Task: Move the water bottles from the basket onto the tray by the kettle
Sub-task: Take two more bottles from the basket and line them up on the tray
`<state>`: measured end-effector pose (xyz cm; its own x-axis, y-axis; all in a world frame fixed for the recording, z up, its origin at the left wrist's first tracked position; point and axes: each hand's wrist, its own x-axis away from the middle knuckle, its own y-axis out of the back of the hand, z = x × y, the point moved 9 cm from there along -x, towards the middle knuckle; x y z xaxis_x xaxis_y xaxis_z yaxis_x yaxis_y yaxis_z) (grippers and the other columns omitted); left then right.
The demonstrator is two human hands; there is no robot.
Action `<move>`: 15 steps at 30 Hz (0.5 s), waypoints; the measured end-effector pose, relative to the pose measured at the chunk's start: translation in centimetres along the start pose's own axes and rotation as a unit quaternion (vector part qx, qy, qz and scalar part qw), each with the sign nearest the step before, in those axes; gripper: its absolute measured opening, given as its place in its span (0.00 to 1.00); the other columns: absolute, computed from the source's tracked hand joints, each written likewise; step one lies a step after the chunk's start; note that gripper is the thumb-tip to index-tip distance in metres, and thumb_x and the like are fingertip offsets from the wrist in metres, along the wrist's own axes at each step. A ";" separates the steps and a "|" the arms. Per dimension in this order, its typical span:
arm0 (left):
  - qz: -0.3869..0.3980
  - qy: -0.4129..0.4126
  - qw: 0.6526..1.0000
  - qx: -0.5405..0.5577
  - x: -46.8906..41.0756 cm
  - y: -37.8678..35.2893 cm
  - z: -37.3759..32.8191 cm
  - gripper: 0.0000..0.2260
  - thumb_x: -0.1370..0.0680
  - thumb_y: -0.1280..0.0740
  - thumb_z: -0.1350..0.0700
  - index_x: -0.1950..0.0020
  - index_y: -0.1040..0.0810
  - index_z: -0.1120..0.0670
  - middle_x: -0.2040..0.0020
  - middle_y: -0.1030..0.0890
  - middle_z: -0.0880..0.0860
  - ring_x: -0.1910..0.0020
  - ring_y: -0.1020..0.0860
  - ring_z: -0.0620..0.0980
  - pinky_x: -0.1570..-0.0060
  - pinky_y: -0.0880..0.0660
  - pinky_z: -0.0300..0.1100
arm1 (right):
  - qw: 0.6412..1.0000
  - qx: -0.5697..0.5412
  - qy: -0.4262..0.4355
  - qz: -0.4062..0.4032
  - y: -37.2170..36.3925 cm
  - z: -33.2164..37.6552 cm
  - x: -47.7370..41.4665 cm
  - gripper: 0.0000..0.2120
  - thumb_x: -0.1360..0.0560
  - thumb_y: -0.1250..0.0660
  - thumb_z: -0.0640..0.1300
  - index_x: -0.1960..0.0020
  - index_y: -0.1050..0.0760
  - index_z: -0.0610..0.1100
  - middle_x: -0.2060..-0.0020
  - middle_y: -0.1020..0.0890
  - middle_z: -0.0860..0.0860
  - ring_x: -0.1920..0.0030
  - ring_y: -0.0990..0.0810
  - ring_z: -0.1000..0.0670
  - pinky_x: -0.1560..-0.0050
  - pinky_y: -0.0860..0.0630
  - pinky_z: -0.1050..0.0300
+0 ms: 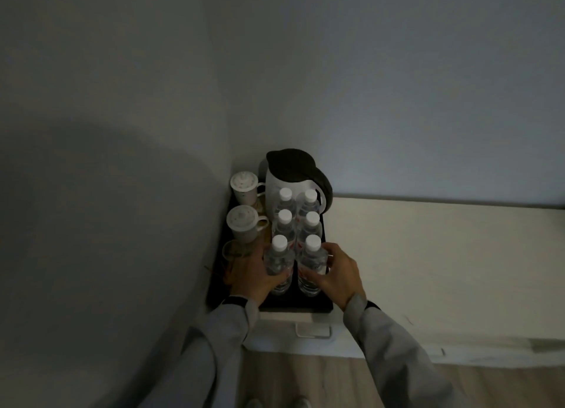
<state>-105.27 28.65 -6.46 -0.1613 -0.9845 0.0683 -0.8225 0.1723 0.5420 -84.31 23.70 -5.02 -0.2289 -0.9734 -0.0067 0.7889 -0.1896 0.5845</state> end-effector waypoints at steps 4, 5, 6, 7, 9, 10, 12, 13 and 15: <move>0.002 -0.002 1.000 0.003 -0.2 -0.6 0.5 0.29 0.36 0.20 0.43 0.38 0.26 0.44 0.40 0.18 0.47 0.41 0.21 0.48 0.40 0.24 0.46 | 1.000 -0.003 -0.003 -0.004 -0.6 -0.3 -0.4 0.29 0.37 0.24 0.64 0.41 0.29 0.56 0.46 0.17 0.54 0.47 0.17 0.51 0.47 0.19 0.49; -0.001 -0.001 1.000 0.010 -0.2 -0.6 0.6 0.29 0.36 0.19 0.44 0.38 0.26 0.44 0.41 0.18 0.46 0.41 0.22 0.47 0.41 0.25 0.45 | 1.000 -0.005 -0.003 -0.006 -0.7 -0.4 -0.5 0.29 0.36 0.24 0.63 0.41 0.29 0.55 0.46 0.17 0.54 0.47 0.17 0.51 0.47 0.19 0.48; -0.004 0.001 1.000 0.016 -0.2 -0.6 0.5 0.29 0.36 0.19 0.44 0.39 0.26 0.43 0.42 0.19 0.44 0.42 0.22 0.45 0.42 0.26 0.43 | 1.000 -0.006 -0.005 -0.008 -0.8 -0.5 -0.6 0.30 0.37 0.23 0.63 0.41 0.29 0.54 0.46 0.17 0.53 0.47 0.17 0.50 0.47 0.19 0.48; -0.005 0.004 1.000 0.022 -0.2 -0.6 0.4 0.29 0.36 0.19 0.44 0.39 0.27 0.42 0.43 0.20 0.42 0.42 0.23 0.44 0.43 0.27 0.42 | 1.000 -0.009 -0.010 -0.010 -0.9 -0.7 -0.7 0.30 0.37 0.23 0.62 0.40 0.29 0.54 0.46 0.17 0.53 0.46 0.17 0.50 0.47 0.19 0.47; -0.012 0.003 1.000 0.028 -0.3 -0.7 0.2 0.29 0.36 0.19 0.43 0.40 0.27 0.42 0.44 0.21 0.41 0.43 0.23 0.44 0.42 0.26 0.44 | 0.999 -0.020 -0.020 -0.015 -0.8 -1.1 -0.9 0.32 0.38 0.23 0.63 0.39 0.29 0.53 0.45 0.17 0.52 0.46 0.18 0.49 0.46 0.19 0.47; -0.016 0.000 0.999 0.029 -0.4 -0.7 0.0 0.28 0.36 0.19 0.44 0.40 0.26 0.43 0.43 0.20 0.43 0.42 0.22 0.46 0.40 0.25 0.46 | 0.999 -0.024 -0.023 -0.017 -0.8 -1.3 -1.0 0.33 0.38 0.23 0.64 0.39 0.29 0.53 0.44 0.17 0.52 0.45 0.18 0.49 0.46 0.19 0.47; -0.017 0.000 0.999 0.039 -0.5 -0.8 -0.1 0.29 0.36 0.19 0.44 0.39 0.26 0.45 0.42 0.19 0.45 0.40 0.21 0.49 0.39 0.25 0.49 | 0.999 -0.030 -0.026 -0.019 -0.7 -1.5 -1.1 0.34 0.38 0.23 0.65 0.39 0.29 0.53 0.43 0.18 0.52 0.46 0.18 0.49 0.46 0.19 0.47; -0.016 0.001 0.999 0.042 -0.5 -0.9 -0.2 0.29 0.36 0.19 0.44 0.39 0.26 0.46 0.42 0.19 0.45 0.40 0.21 0.50 0.39 0.25 0.48 | 0.999 -0.032 -0.026 -0.020 -0.7 -1.6 -1.2 0.34 0.39 0.23 0.65 0.39 0.29 0.53 0.43 0.18 0.52 0.46 0.18 0.50 0.46 0.19 0.47; -0.012 -0.003 0.999 0.037 -0.6 -1.0 -0.4 0.30 0.35 0.20 0.42 0.38 0.26 0.46 0.41 0.20 0.43 0.39 0.21 0.49 0.38 0.26 0.48 | 0.999 -0.044 -0.025 -0.021 -0.7 -1.8 -1.1 0.34 0.39 0.22 0.64 0.39 0.29 0.53 0.44 0.19 0.52 0.46 0.18 0.50 0.46 0.19 0.47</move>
<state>-104.10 29.01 -6.72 -0.1440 -0.9883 0.0507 -0.8641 0.1506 0.4802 -83.58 24.69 -6.91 -0.2887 -0.9574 0.0120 0.8249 -0.2423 0.5107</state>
